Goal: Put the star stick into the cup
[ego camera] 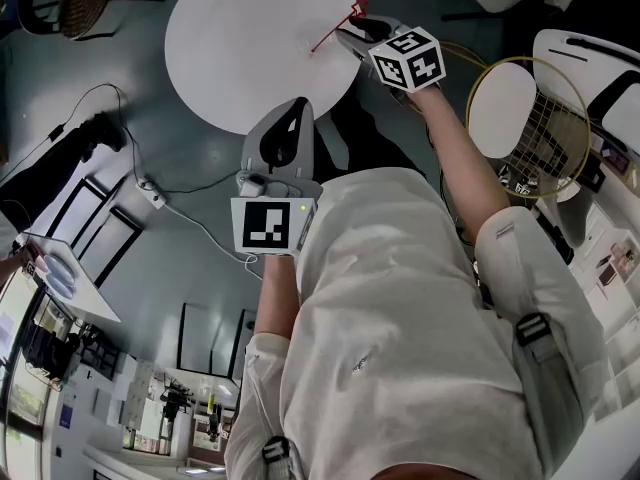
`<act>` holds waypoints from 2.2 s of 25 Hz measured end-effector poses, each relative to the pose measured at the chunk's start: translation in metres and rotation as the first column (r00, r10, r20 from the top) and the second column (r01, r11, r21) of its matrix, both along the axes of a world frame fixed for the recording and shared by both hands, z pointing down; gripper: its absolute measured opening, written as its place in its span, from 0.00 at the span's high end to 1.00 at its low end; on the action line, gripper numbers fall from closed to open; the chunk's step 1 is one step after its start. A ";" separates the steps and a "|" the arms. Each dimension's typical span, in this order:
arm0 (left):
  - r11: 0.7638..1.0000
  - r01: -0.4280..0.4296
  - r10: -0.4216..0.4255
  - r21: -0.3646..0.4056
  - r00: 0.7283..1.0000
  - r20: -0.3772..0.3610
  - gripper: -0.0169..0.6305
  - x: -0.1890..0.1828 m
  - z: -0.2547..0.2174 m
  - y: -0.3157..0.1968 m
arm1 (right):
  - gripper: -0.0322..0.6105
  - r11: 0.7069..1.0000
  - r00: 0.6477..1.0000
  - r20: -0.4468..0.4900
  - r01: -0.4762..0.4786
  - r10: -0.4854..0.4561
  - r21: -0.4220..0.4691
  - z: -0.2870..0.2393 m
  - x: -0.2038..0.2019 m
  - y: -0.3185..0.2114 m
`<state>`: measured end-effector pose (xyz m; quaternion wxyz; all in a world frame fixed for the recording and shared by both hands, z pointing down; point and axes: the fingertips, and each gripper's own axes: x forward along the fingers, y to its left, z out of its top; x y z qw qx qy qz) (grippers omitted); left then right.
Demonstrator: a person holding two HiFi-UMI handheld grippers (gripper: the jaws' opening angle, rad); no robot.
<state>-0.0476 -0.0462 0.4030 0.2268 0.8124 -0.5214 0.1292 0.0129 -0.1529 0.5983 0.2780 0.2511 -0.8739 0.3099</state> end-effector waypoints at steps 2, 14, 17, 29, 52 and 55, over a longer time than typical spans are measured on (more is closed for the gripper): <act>1.000 0.001 -0.001 0.003 1.000 0.007 0.96 0.001 -0.003 0.001 | 0.71 1.000 1.000 0.003 0.001 -0.001 0.000 -0.003 0.002 0.002; 0.997 0.026 -0.026 0.067 1.000 0.008 0.96 0.016 -0.026 0.002 | 0.75 0.999 0.998 0.052 0.042 -0.043 0.015 -0.033 0.013 0.030; 0.996 0.025 -0.025 0.084 1.000 0.005 0.96 0.020 -0.029 0.001 | 0.76 0.999 0.997 0.061 0.048 -0.050 0.025 -0.041 0.018 0.037; 0.989 0.039 -0.040 0.146 0.999 0.002 0.96 0.024 -0.046 0.005 | 0.82 0.991 0.991 0.116 0.058 -0.072 0.122 -0.097 0.029 0.062; 0.988 0.052 -0.053 0.143 0.999 0.002 0.96 0.027 -0.044 0.022 | 0.90 0.964 0.976 0.198 0.035 -0.089 0.263 -0.178 0.035 0.078; 0.989 0.046 -0.047 0.139 0.999 0.007 0.96 0.032 -0.043 0.024 | 0.91 0.962 0.975 0.202 0.036 -0.093 0.271 -0.180 0.038 0.080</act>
